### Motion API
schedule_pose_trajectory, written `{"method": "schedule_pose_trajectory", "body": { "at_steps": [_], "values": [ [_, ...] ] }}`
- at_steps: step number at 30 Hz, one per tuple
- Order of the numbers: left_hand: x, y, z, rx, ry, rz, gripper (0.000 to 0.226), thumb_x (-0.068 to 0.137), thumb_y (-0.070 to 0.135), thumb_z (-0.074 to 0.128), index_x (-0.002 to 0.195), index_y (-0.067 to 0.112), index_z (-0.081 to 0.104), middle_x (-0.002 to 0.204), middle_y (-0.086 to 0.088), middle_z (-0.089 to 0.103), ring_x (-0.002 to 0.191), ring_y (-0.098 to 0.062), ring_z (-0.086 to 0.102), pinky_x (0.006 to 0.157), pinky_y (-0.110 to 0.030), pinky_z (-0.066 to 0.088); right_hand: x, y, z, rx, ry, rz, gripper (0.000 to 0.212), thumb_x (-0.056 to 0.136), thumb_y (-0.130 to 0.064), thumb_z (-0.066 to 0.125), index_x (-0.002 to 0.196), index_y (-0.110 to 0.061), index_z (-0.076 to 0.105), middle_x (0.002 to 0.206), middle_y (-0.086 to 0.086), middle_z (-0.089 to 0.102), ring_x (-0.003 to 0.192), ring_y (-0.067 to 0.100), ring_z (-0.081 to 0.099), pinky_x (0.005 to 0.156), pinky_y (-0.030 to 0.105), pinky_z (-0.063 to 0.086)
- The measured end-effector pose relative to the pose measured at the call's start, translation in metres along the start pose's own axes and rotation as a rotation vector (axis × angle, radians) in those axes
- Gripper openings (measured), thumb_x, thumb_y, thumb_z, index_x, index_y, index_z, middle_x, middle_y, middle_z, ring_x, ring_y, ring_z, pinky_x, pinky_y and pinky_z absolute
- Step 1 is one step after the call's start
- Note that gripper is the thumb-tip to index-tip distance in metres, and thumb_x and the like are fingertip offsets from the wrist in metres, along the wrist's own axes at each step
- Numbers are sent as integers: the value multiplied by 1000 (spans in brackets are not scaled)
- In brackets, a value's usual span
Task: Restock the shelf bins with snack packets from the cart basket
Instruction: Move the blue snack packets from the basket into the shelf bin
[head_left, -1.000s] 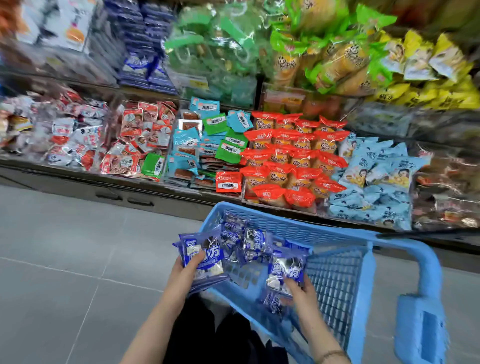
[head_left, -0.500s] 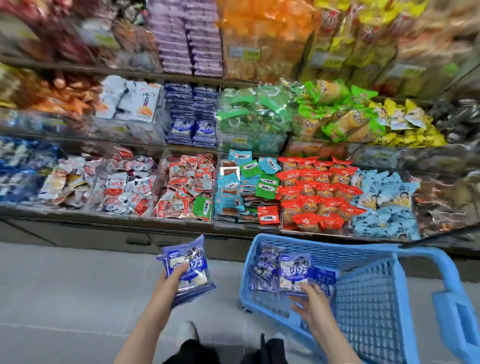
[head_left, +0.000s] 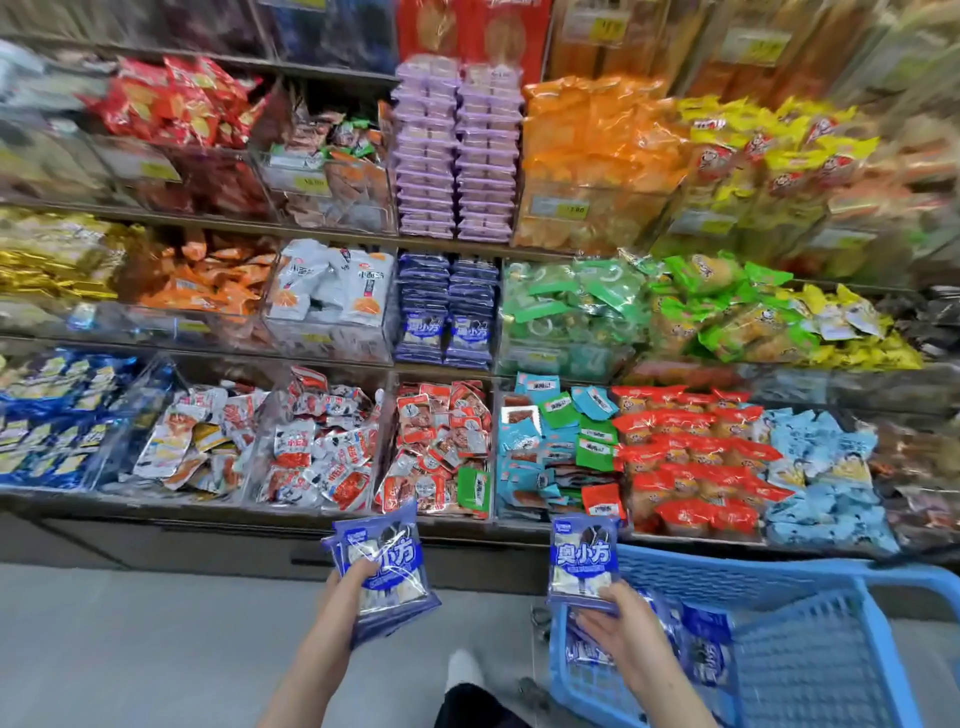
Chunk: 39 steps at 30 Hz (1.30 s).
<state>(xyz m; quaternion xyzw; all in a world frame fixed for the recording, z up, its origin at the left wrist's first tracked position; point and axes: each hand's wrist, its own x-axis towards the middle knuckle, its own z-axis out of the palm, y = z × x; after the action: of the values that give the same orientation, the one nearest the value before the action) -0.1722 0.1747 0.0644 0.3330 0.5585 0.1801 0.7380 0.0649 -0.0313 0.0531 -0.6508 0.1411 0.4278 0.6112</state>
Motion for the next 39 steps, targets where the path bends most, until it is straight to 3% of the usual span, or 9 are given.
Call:
{"method": "schedule_pose_trajectory", "body": {
  "at_steps": [7, 12, 15, 19, 24, 29, 33, 36, 39],
  "values": [
    [49, 48, 0, 2, 66, 14, 30, 84, 19, 60, 112, 7, 58, 88, -16, 72, 78, -34, 67, 73, -45, 51, 57, -30, 63, -111, -31, 24, 17, 94, -8, 47, 110, -8, 53, 96, 15, 67, 81, 31, 65, 65, 36, 51],
    [80, 105, 11, 43, 82, 34, 86, 55, 50, 69, 131, 15, 48, 130, -10, 51, 119, -33, 50, 95, -49, 43, 98, -65, 136, -174, -177, 10, 17, 94, -11, 53, 111, -14, 53, 91, 9, 71, 80, 27, 70, 64, 34, 52],
    [102, 135, 21, -3, 126, 62, 73, 78, 43, 65, 141, 19, 37, 148, -5, 33, 121, -27, 42, 86, -39, 44, 120, -89, 178, -231, -237, -14, 13, 91, -8, 59, 100, -16, 55, 87, 7, 73, 77, 25, 71, 64, 33, 51],
    [135, 174, 27, -26, 207, 118, 66, 89, 29, 59, 147, 12, 32, 155, -11, 26, 137, -31, 31, 97, -39, 34, 142, -117, 221, -263, -239, -52, 17, 87, -10, 65, 98, -13, 52, 89, 9, 65, 72, 24, 65, 65, 33, 48],
    [149, 196, 20, -87, 205, 140, 62, 87, 37, 60, 141, 15, 38, 154, -8, 26, 138, -30, 30, 102, -45, 34, 163, -146, 264, -239, -268, -83, 15, 88, -11, 64, 96, -4, 54, 73, 8, 54, 63, 19, 51, 58, 29, 43],
    [163, 215, 8, -121, 204, 137, 30, 87, 33, 58, 111, 15, 55, 140, -8, 42, 118, -32, 49, 99, -47, 41, 184, -164, 305, -36, -239, -41, 12, 89, -1, 59, 91, -8, 50, 84, 10, 56, 73, 19, 57, 64, 25, 53],
    [174, 239, 5, -107, 199, 128, 43, 87, 35, 59, 124, 16, 49, 143, -7, 42, 120, -30, 47, 96, -46, 42, 200, -177, 341, -21, -220, -44, 11, 90, -2, 58, 99, -4, 51, 109, 14, 54, 86, 18, 59, 89, 29, 47],
    [182, 256, 0, -103, 174, 132, 53, 85, 37, 60, 131, 16, 46, 141, -7, 43, 121, -30, 46, 96, -46, 41, 209, -185, 368, -75, -199, -67, 5, 92, -2, 56, 95, -1, 53, 112, 17, 54, 88, 21, 59, 90, 30, 46],
    [186, 265, -4, -96, 182, 136, 51, 84, 36, 61, 130, 19, 45, 134, -3, 44, 109, -25, 49, 84, -40, 44, 217, -186, 392, -149, -165, -79, 4, 93, 0, 54, 90, 2, 54, 122, 22, 54, 112, 33, 56, 97, 34, 45]
  ]
}}
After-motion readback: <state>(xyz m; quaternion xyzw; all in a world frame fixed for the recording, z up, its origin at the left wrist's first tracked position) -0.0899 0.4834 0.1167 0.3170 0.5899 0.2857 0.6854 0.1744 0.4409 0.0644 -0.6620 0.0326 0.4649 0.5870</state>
